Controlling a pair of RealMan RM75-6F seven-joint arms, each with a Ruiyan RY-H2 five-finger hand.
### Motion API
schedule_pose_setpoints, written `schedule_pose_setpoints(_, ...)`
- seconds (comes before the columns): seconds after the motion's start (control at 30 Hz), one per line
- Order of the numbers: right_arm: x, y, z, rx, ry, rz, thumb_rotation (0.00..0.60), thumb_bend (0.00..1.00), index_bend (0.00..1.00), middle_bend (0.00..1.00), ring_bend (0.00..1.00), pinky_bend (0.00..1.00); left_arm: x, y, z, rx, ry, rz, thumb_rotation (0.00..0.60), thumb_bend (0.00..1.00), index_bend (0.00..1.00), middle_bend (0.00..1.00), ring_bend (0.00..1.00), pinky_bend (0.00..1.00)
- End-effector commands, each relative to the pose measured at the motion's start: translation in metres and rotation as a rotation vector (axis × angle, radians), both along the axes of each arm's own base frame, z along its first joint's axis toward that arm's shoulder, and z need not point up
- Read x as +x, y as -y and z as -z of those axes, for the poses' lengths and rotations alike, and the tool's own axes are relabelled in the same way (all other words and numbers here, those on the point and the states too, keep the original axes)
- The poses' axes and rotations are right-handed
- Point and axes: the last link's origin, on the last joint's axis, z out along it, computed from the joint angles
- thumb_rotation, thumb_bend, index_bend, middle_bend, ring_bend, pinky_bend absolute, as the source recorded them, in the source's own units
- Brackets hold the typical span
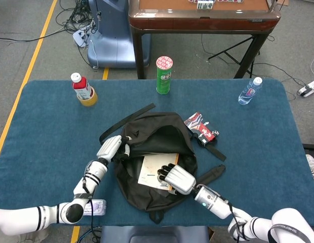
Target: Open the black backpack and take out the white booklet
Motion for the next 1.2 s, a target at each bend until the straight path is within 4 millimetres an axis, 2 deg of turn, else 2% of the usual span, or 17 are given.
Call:
schedule_pose_setpoints(0.03, 0.003, 0.001, 0.006, 0.001, 0.011, -0.004, 0.600, 0.01, 0.43, 0.34, 0.27, 0.40, 0.000, -0.001, -0.002, -0.010, 0.024, -0.022, 0.600, 0.77, 0.69, 0.47, 0.38, 0.16)
schedule_pose_setpoints(0.13, 0.005, 0.002, 0.010, 0.002, 0.006, -0.016, 0.600, 0.04, 0.43, 0.35, 0.27, 0.40, 0.001, -0.001, -0.004, -0.017, 0.036, -0.033, 0.600, 0.77, 0.69, 0.47, 0.38, 0.16)
schedule_pose_setpoints(0.23, 0.008, 0.002, 0.013, -0.007, 0.022, -0.028, 0.600, 0.18, 0.47, 0.38, 0.28, 0.40, 0.001, -0.002, -0.007, -0.014, 0.042, -0.039, 0.600, 0.77, 0.69, 0.47, 0.38, 0.16)
schedule_pose_setpoints(0.3, 0.009, 0.004, 0.015, -0.019, 0.032, -0.038, 0.600, 0.28, 0.55, 0.43, 0.31, 0.40, 0.000, -0.002, -0.008, -0.007, 0.039, -0.040, 0.600, 0.77, 0.68, 0.47, 0.38, 0.16)
schedule_pose_setpoints(0.47, 0.011, 0.008, 0.011, -0.057, 0.072, -0.076, 0.600, 0.43, 0.72, 0.53, 0.39, 0.45, -0.001, -0.002, -0.010, 0.006, 0.038, -0.041, 0.600, 0.77, 0.68, 0.47, 0.38, 0.16)
schedule_pose_setpoints(0.63, 0.010, 0.012, -0.002, -0.088, 0.111, -0.110, 0.600, 0.49, 0.83, 0.62, 0.46, 0.50, -0.003, -0.003, -0.014, 0.012, 0.029, -0.041, 0.600, 0.77, 0.68, 0.47, 0.38, 0.16)
schedule_pose_setpoints(0.83, 0.017, 0.015, -0.034, -0.134, 0.204, -0.149, 0.600, 0.51, 0.89, 0.66, 0.52, 0.55, -0.008, -0.002, -0.015, 0.011, 0.012, -0.039, 0.600, 0.77, 0.68, 0.47, 0.38, 0.16)
schedule_pose_setpoints(1.0, 0.025, 0.012, -0.077, -0.149, 0.299, -0.140, 0.600, 0.51, 0.89, 0.68, 0.56, 0.61, -0.014, -0.002, -0.015, 0.020, -0.018, -0.029, 0.600, 0.77, 0.68, 0.47, 0.38, 0.16)
schedule_pose_setpoints(1.2, 0.035, 0.008, -0.133, -0.153, 0.442, -0.058, 0.600, 0.51, 0.89, 0.68, 0.57, 0.62, -0.017, 0.004, -0.014, 0.015, -0.049, 0.004, 0.600, 0.77, 0.68, 0.47, 0.38, 0.16)
